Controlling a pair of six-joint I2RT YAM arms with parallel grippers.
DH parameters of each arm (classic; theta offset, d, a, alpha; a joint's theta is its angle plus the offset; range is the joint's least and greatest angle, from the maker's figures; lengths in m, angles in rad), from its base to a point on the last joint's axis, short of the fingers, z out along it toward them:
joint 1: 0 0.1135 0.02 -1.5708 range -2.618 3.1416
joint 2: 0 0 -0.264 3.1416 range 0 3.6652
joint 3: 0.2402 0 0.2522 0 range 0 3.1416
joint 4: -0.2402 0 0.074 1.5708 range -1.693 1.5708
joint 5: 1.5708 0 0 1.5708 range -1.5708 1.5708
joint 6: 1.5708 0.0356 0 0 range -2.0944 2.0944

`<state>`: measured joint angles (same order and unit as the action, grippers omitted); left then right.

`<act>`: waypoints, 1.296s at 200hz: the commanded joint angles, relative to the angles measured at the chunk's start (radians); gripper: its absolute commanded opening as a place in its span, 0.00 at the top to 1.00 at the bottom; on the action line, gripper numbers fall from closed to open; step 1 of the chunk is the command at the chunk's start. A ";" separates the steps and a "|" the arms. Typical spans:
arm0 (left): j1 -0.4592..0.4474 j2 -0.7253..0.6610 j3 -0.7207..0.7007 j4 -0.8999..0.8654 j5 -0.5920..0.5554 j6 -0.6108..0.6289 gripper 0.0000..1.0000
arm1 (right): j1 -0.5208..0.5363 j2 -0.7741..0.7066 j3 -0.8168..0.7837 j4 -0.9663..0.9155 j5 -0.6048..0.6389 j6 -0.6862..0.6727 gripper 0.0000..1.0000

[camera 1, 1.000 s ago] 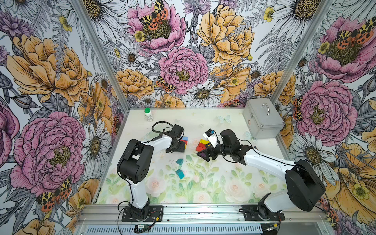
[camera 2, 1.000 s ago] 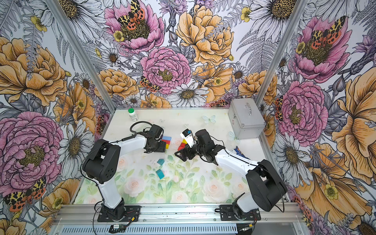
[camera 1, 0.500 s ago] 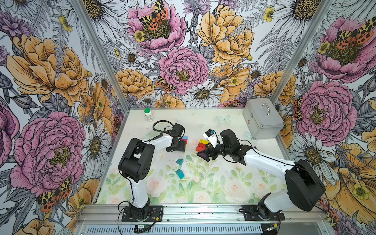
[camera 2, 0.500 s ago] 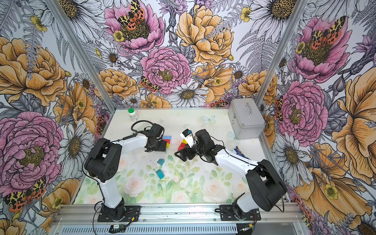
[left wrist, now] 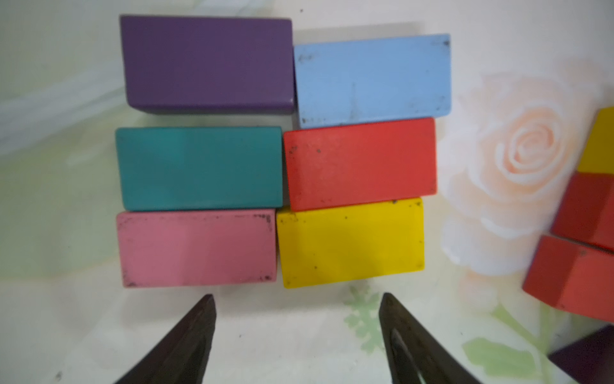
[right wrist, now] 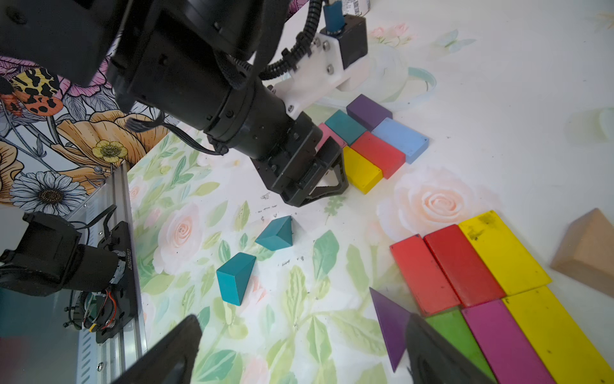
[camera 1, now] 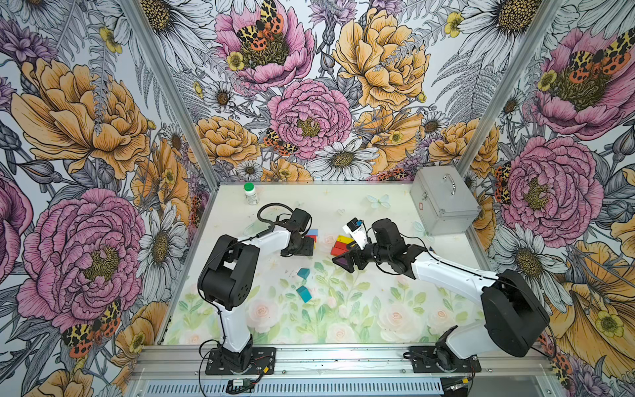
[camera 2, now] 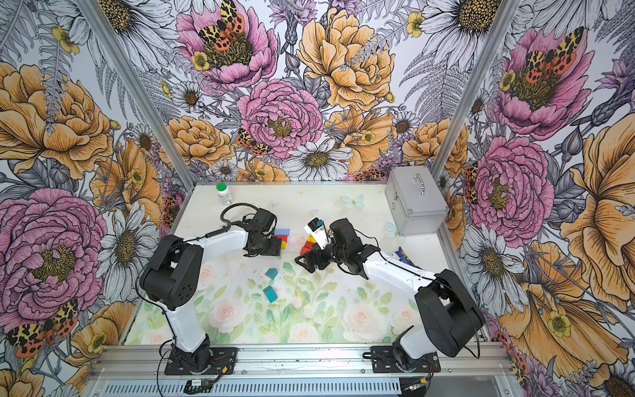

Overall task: Assemble a piece of candy with building blocks
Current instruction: Adjust the building blocks at the center of the board.

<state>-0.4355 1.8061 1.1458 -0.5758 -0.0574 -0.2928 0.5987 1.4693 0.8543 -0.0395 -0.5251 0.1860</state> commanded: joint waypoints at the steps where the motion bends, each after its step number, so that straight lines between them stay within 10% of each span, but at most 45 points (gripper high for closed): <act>1: 0.039 -0.125 -0.020 0.005 0.089 -0.044 0.21 | -0.002 0.015 0.028 0.019 -0.002 -0.010 0.04; 90: 0.291 -0.051 0.052 0.257 0.312 -0.233 0.17 | 0.000 0.009 0.031 0.029 -0.012 -0.012 0.04; 259: 0.286 0.147 -0.201 0.911 0.241 -0.608 0.16 | -0.012 0.055 0.055 0.029 -0.044 -0.034 0.04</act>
<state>-0.1410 1.9350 0.9936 0.2405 0.2283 -0.8593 0.5941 1.5105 0.8822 -0.0299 -0.5484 0.1635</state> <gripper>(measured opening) 0.841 0.963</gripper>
